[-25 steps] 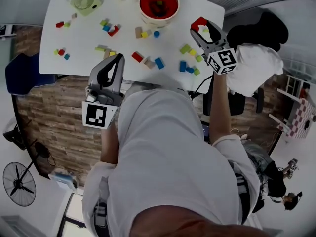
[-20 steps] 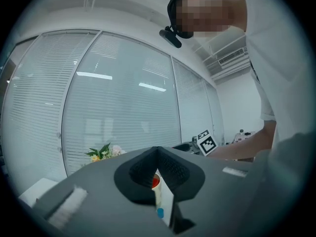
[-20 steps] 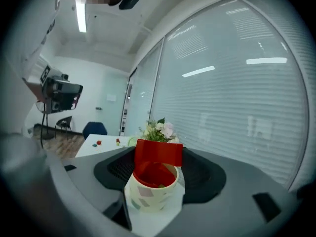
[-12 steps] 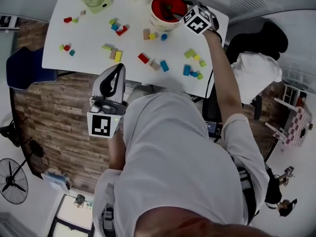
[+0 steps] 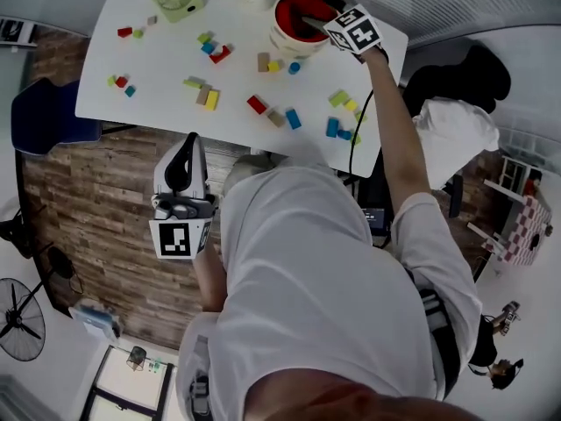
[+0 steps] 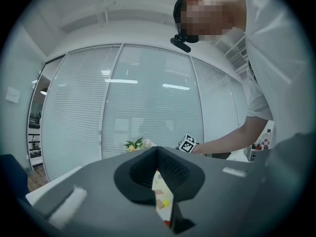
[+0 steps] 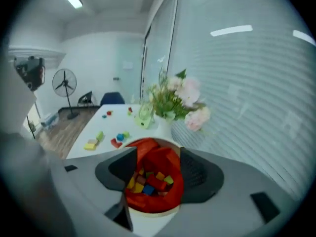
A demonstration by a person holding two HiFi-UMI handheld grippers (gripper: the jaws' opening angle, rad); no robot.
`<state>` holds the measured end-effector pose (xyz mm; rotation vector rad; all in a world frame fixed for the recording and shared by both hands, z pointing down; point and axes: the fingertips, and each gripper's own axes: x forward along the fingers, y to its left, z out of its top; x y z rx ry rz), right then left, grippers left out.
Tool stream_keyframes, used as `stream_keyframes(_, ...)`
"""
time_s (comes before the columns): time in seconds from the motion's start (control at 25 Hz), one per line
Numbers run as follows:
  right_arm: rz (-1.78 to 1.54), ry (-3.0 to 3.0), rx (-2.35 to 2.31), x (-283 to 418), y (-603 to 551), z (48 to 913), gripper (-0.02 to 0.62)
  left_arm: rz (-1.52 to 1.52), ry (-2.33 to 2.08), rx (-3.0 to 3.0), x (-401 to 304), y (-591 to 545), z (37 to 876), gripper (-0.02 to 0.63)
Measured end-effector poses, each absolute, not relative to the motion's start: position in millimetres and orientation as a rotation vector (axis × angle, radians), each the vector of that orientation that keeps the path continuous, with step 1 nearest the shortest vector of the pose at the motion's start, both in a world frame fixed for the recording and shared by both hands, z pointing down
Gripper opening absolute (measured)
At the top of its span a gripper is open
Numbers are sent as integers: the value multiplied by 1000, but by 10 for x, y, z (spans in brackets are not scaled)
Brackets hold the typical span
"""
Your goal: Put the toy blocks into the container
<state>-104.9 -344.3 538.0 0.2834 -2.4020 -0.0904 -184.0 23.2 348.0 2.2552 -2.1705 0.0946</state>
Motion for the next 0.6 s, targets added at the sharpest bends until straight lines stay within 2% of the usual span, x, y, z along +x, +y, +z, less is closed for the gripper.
stream_keyframes(0.08,-105,-2565,391,-848,-3357,4988,152,97,-2130,2301,-1772,126,3465,-2)
stream_keyframes(0.12,-120,-2643,445,-725,-3293,4798,23,99,-2104,2332,-1724,60,3454,-2)
stream_keyframes(0.16,-135,-2717,490,-596,-3206,4627,2,102,-2074,2366,-1672,-12,3441,-2)
stream_keyframes(0.36,-171,-2860,761,216,-2755,4290,0,111,-1914,2504,-1390,-382,3385,-2)
stream_keyframes(0.6,-67,-2694,1101,1365,-2521,4756,0,140,-1734,2654,-1014,-695,3409,-2)
